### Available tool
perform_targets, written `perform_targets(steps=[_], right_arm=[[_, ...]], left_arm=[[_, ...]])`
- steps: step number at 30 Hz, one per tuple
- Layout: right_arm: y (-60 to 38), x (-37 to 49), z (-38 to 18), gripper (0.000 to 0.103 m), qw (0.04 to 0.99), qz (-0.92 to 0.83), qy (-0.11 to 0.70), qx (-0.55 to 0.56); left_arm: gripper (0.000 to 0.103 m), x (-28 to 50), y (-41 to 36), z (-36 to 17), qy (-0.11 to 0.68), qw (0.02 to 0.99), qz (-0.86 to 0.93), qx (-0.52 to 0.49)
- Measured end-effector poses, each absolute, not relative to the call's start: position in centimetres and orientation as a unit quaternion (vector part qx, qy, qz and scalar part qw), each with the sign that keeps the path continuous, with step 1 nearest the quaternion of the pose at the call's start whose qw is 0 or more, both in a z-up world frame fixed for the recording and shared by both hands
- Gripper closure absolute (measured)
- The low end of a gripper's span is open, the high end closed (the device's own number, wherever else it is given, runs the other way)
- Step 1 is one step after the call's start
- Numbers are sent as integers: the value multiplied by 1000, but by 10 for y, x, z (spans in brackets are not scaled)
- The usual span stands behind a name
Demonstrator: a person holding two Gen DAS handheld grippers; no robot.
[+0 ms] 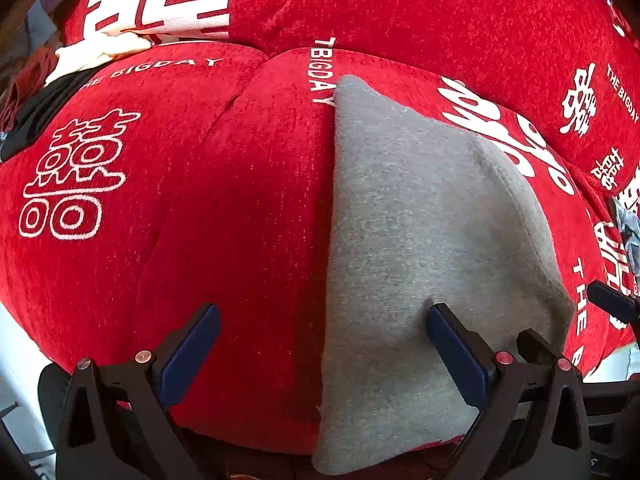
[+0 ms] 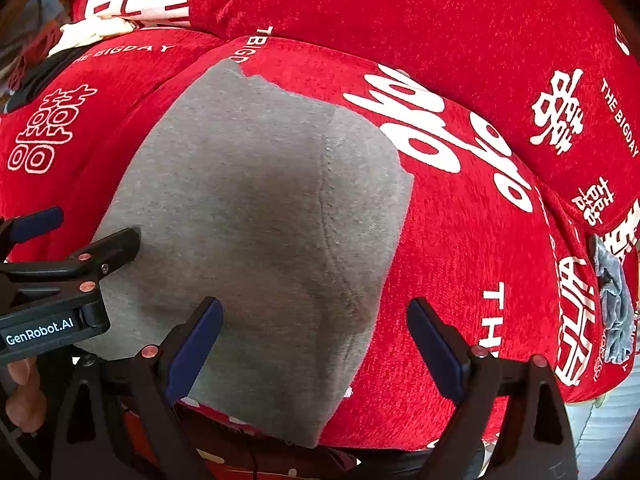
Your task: Fold small clothes
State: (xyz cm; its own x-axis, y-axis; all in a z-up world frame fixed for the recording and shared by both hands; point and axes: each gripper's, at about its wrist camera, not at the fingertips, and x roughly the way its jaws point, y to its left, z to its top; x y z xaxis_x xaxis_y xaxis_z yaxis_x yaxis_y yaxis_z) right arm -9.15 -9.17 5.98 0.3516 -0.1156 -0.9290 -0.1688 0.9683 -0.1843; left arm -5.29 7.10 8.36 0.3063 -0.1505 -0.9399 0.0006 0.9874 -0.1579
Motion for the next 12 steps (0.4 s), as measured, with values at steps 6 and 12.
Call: perform_targets(steps=[6, 12], right_arm=[[-84, -95, 60, 9, 812, 24, 567, -135], [-82, -100, 60, 9, 814, 32, 563, -135]], left_arm=[[0, -55, 77, 84, 585, 807, -43, -70], [0, -60, 79, 88, 580, 811, -33, -64]])
